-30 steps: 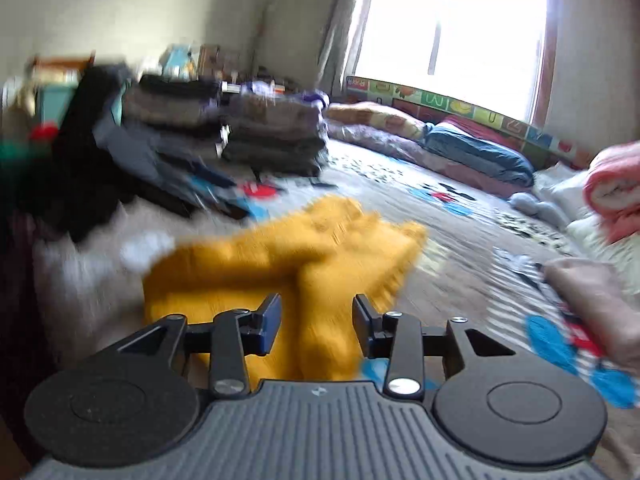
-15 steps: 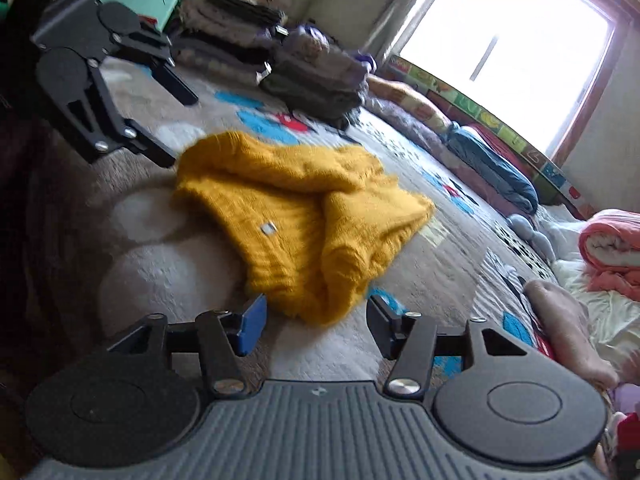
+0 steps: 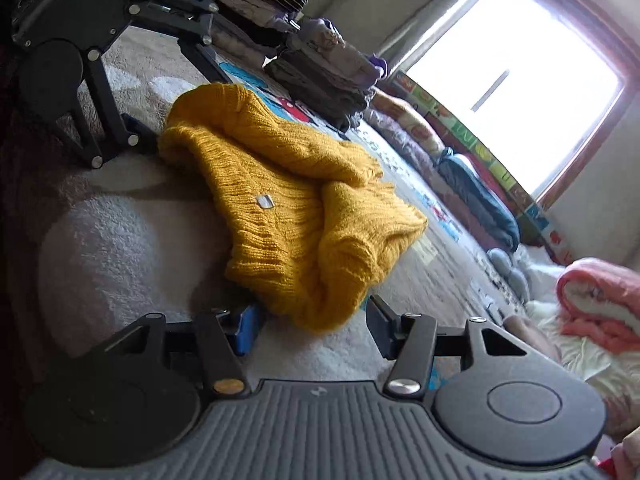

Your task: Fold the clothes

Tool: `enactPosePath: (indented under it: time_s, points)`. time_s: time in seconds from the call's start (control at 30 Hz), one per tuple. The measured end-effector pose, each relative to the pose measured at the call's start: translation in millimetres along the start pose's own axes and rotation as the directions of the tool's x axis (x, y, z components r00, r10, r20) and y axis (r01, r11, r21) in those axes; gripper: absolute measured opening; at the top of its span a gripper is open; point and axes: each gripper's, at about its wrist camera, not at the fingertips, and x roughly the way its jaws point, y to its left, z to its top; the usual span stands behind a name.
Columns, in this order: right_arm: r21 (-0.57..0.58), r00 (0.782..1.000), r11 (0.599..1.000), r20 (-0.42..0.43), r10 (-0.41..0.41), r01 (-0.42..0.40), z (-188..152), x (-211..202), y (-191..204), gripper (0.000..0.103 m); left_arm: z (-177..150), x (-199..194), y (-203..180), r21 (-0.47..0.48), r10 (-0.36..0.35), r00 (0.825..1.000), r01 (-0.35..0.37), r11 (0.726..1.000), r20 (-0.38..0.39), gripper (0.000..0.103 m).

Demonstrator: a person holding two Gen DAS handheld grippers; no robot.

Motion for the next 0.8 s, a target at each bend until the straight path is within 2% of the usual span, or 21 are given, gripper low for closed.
enactPosePath:
  time_s: [0.03, 0.07, 0.2, 0.37, 0.5, 0.6, 0.73, 0.8]
  points:
    - [-0.012, 1.0, 1.0, 0.013, -0.001, 0.001, 0.2, -0.5, 0.8, 0.052, 1.6, 1.6, -0.7, -0.007, -0.002, 1.0, 0.002, 1.0, -0.006, 0.046]
    - [-0.015, 1.0, 1.0, 0.02, 0.021, -0.02, 0.3, -0.2, 1.4, 0.039, 3.2, 3.2, -1.4, -0.014, -0.003, 1.0, 0.003, 1.0, -0.012, 0.04]
    - [0.04, 0.997, 0.996, 0.019, 0.08, -0.081, 4.3, 1.4, -5.3, 0.028, 7.5, 4.3, 0.1, -0.055, -0.027, 0.999, 0.025, 0.998, -0.038, 0.028]
    - [0.044, 0.994, 0.994, 0.044, 0.103, -0.104, 12.8, -20.6, -7.6, 0.024, 14.4, -14.9, 5.4, -0.059, -0.056, 0.998, 0.053, 0.997, -0.04, 0.025]
    - [0.063, 0.992, 0.993, 0.075, 0.097, -0.102, 17.2, -50.9, -13.9, 0.024, 22.5, -40.9, 11.1, -0.074, -0.094, 0.995, 0.093, 0.993, -0.012, 0.025]
    - [0.111, 0.987, 0.989, 0.136, 0.081, -0.097, 20.4, -75.7, -26.1, 0.024, 30.5, -62.8, 28.4, -0.165, -0.122, 0.992, 0.125, 0.978, 0.032, 0.025]
    - [0.165, 0.974, 0.981, 0.218, 0.064, -0.102, 24.3, -94.8, -39.7, 0.024, 39.7, -79.8, 52.8, -0.235, -0.121, 0.99, 0.134, 0.963, 0.068, 0.025]
    - [0.204, 0.965, 0.973, 0.256, 0.049, -0.104, 26.8, -97.9, -47.3, 0.024, 43.2, -81.0, 67.3, -0.294, -0.111, 0.989, 0.136, 0.946, 0.098, 0.026]
